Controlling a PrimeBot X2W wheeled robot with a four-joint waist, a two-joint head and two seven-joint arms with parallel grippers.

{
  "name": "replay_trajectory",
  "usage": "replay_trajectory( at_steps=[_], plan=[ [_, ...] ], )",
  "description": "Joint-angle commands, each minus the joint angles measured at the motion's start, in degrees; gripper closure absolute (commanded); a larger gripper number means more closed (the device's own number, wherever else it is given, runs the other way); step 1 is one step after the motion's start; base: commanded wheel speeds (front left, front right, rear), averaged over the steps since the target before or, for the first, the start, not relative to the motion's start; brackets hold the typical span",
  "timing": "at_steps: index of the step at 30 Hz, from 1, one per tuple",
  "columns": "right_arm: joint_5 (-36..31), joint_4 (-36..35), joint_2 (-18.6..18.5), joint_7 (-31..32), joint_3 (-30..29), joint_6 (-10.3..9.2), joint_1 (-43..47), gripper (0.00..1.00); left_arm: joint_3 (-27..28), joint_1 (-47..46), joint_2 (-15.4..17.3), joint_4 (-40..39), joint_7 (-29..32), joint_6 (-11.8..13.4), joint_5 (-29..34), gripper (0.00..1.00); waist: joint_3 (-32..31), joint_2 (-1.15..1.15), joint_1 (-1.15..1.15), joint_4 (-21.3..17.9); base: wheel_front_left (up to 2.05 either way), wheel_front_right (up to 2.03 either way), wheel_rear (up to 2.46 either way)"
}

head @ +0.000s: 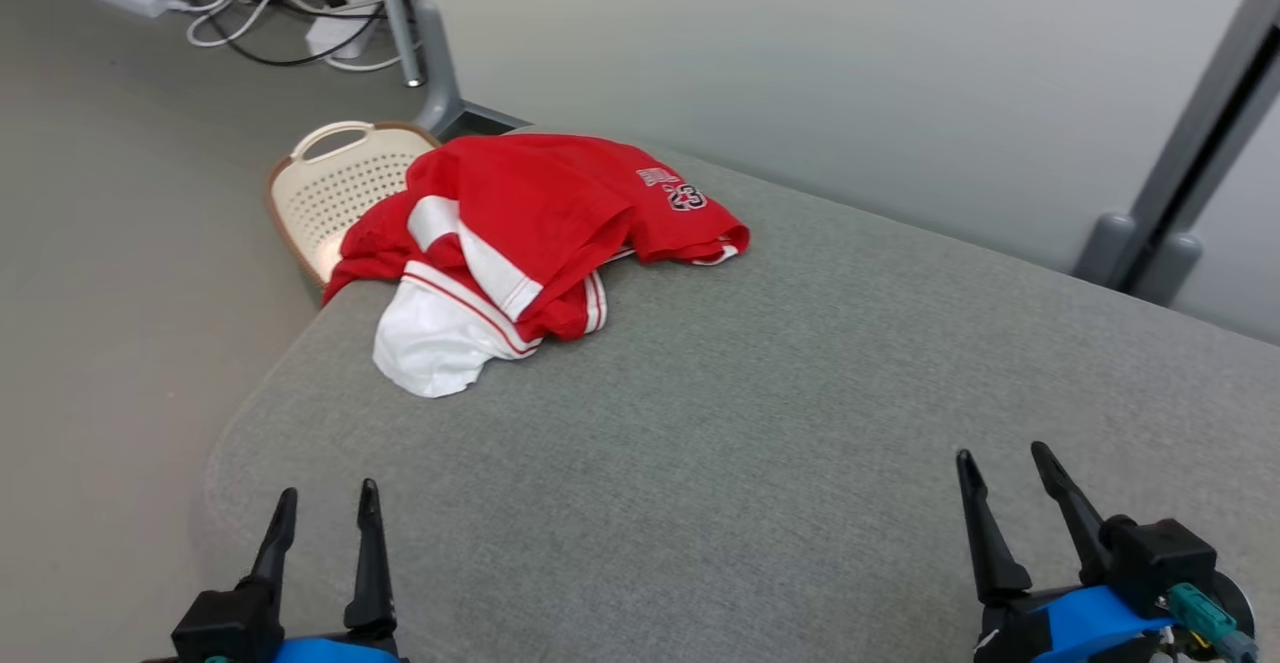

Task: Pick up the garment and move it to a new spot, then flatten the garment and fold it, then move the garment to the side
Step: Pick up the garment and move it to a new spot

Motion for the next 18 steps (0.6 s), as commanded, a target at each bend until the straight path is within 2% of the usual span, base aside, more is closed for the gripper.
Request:
replay_trajectory(
  at_steps=[1, 12, 18],
  plan=[
    [-0.3, -0.2, -0.2, 0.2, 0.3, 0.03, -0.8, 0.0, 0.4, 0.6, 0.3, -0.3, -0.3, 0.4, -0.4, 0.0, 0.3, 0.0, 0.0, 1.1, 0.0, 0.0, 0.0],
    [-1.1, 0.6, -0.2, 0.8, 2.2, 0.03, -2.6, 0.0, 1.3, 2.0, 0.0, -1.8, -1.3, 1.5, -0.6, 0.0, 1.2, 0.0, 0.0, 1.5, 0.0, 0.0, 0.0],
    [-0.8, 0.6, -0.2, 0.7, 1.9, 0.03, -2.1, 0.0, 1.2, 1.0, 0.3, -1.5, -0.8, 0.5, -1.5, 0.0, 1.1, 0.0, 0.0, 1.4, 0.0, 0.0, 0.0]
  ],
)
